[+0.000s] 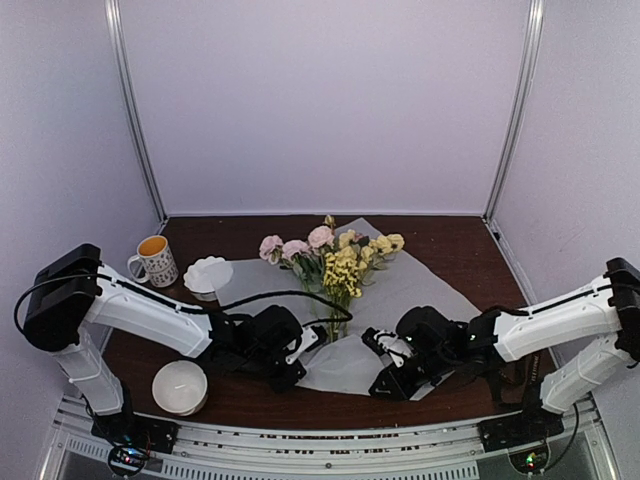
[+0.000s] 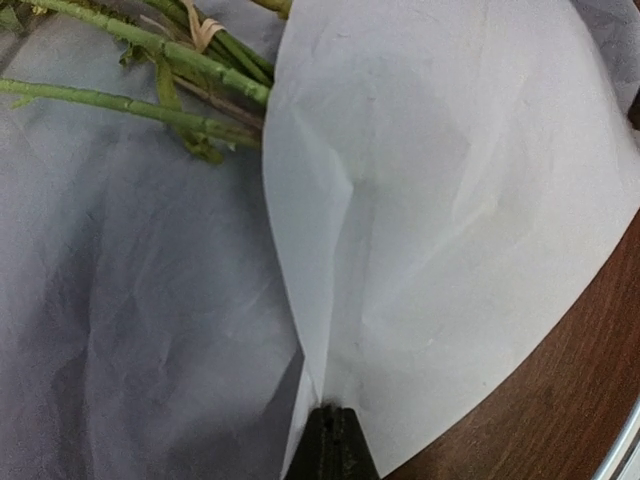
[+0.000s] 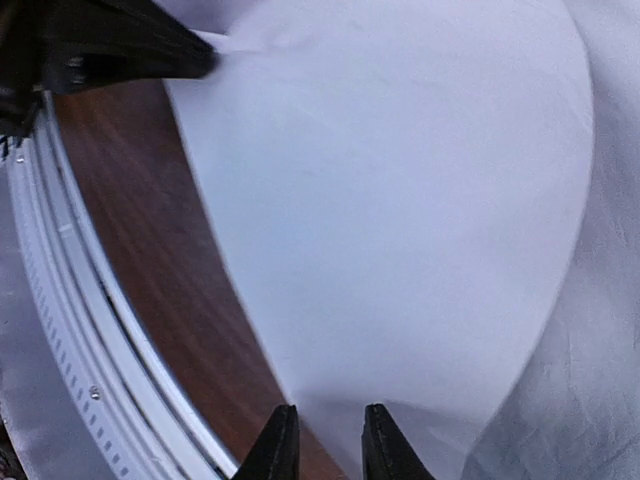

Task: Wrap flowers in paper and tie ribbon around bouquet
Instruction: Fold the bottom corner of the flattened wrapping paper at the center of the board.

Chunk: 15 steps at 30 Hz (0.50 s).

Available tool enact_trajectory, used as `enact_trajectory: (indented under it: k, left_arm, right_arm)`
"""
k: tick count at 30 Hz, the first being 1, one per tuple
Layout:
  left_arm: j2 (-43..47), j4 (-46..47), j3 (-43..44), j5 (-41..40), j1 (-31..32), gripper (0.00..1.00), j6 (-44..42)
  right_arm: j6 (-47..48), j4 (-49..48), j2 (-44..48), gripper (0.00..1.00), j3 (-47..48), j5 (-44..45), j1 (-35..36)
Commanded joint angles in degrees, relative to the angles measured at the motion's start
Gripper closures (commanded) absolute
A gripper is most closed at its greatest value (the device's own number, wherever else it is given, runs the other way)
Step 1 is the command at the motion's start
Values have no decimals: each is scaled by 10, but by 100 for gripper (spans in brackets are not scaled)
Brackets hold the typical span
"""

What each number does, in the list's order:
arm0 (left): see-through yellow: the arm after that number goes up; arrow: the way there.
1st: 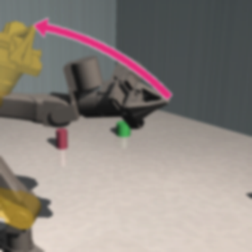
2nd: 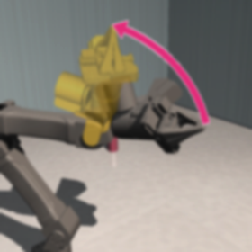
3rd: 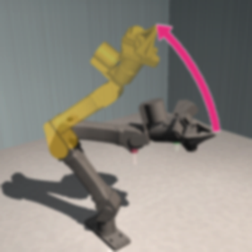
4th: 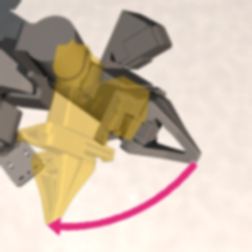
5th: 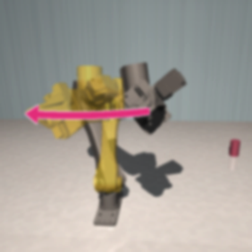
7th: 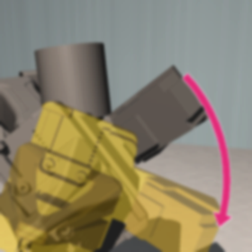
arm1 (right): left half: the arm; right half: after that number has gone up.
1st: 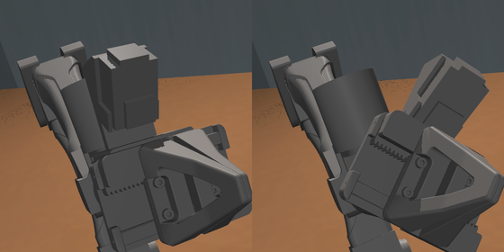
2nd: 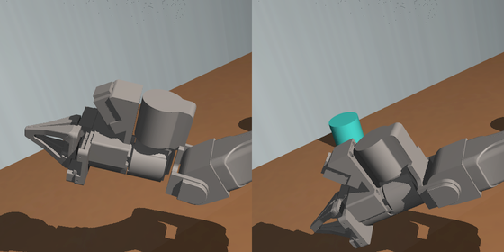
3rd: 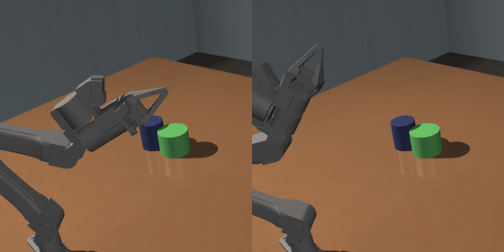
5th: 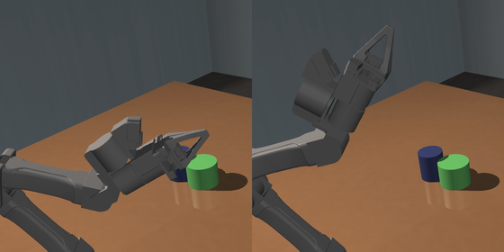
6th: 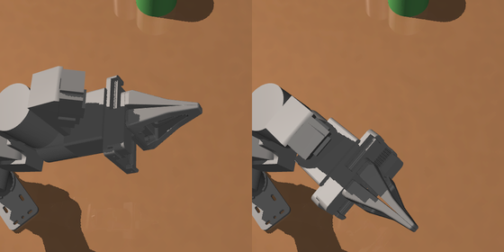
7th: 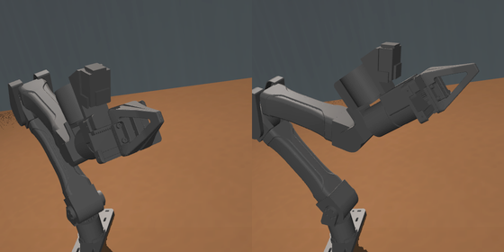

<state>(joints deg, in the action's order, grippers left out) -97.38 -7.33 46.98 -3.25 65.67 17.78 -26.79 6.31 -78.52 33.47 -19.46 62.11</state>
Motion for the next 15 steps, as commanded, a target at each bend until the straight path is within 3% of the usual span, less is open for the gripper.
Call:
enact_trajectory:
  k: [1,6,7,10,11,15]
  left_arm:
    - [4,-53,-20,-30,-6,100,26]
    - [44,-74,-22,-61,-6,100,38]
    - [51,-85,-20,-74,-6,95,46]
    - [98,-126,-10,-121,-7,62,87]
    - [114,-135,-11,-130,-9,56,106]
    - [176,-156,-45,-123,-55,40,204]
  right_arm:
    - [-46,15,-49,78,-8,47,-21]
    - [-70,36,-51,80,-37,80,-32]
    - [-70,40,-53,80,-39,80,-32]
    - [-71,33,-63,80,-40,70,-27]
    - [-69,34,-68,80,-36,68,-26]
    - [-58,79,-77,80,0,86,-17]
